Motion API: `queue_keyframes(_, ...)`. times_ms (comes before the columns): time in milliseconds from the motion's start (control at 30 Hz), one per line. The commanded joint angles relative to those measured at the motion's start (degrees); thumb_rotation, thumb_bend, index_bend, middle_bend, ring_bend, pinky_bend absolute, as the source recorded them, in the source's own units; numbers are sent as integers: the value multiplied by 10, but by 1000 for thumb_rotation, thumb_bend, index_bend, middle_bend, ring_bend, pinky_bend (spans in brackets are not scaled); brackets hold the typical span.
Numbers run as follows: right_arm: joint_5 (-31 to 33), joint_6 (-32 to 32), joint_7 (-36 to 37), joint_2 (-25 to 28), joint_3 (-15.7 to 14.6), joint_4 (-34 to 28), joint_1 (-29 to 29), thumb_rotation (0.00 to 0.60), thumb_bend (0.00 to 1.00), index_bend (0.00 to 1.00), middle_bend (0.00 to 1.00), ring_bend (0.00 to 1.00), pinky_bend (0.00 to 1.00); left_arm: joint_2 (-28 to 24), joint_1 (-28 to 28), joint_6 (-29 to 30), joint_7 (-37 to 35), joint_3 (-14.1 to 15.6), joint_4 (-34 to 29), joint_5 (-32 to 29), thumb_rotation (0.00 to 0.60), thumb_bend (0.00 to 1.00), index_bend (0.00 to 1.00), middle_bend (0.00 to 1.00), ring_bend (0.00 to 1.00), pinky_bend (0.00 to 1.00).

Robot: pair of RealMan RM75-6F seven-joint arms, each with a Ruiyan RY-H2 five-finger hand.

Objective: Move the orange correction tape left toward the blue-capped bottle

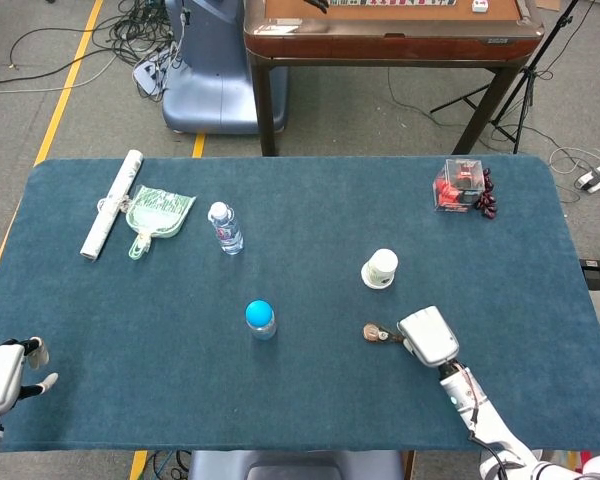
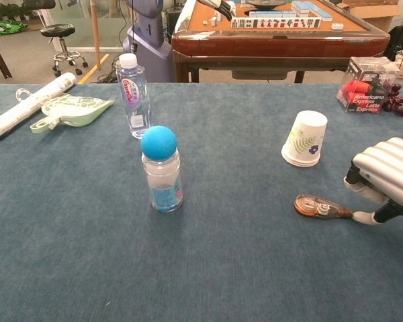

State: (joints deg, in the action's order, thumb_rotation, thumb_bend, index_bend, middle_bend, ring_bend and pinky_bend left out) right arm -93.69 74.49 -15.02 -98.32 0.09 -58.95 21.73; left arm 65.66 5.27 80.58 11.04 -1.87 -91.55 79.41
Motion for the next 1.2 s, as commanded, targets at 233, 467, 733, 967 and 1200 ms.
queue_keyframes(233, -2, -6, 0, -17, 7, 2, 17, 600, 0, 1000, 1000, 1000, 926, -2, 0, -1, -1, -1, -1, -3, 600, 22, 630, 625, 548, 726)
queue_keyframes(467, 1, -19, -9, -27, 16, -2, 33, 600, 0, 1000, 1000, 1000, 926, -7, -2, 4, -5, -5, -3, -8, 600, 21, 630, 625, 548, 726)
queue_keyframes(733, 16, -42, -12, -40, 34, 5, 56, 600, 0, 1000, 1000, 1000, 926, -13, -4, 4, -13, -14, -3, -25, 600, 21, 630, 625, 548, 726)
queue_keyframes(967, 28, -58, -2, -60, 45, 32, 75, 600, 0, 1000, 1000, 1000, 926, -17, -4, -1, -18, -17, -1, -36, 600, 22, 630, 625, 548, 726)
queue_keyframes(1200, 30, -54, 13, -69, 52, 40, 88, 600, 0, 1000, 1000, 1000, 926, -17, -3, -6, -19, -17, 3, -41, 600, 22, 629, 625, 548, 726)
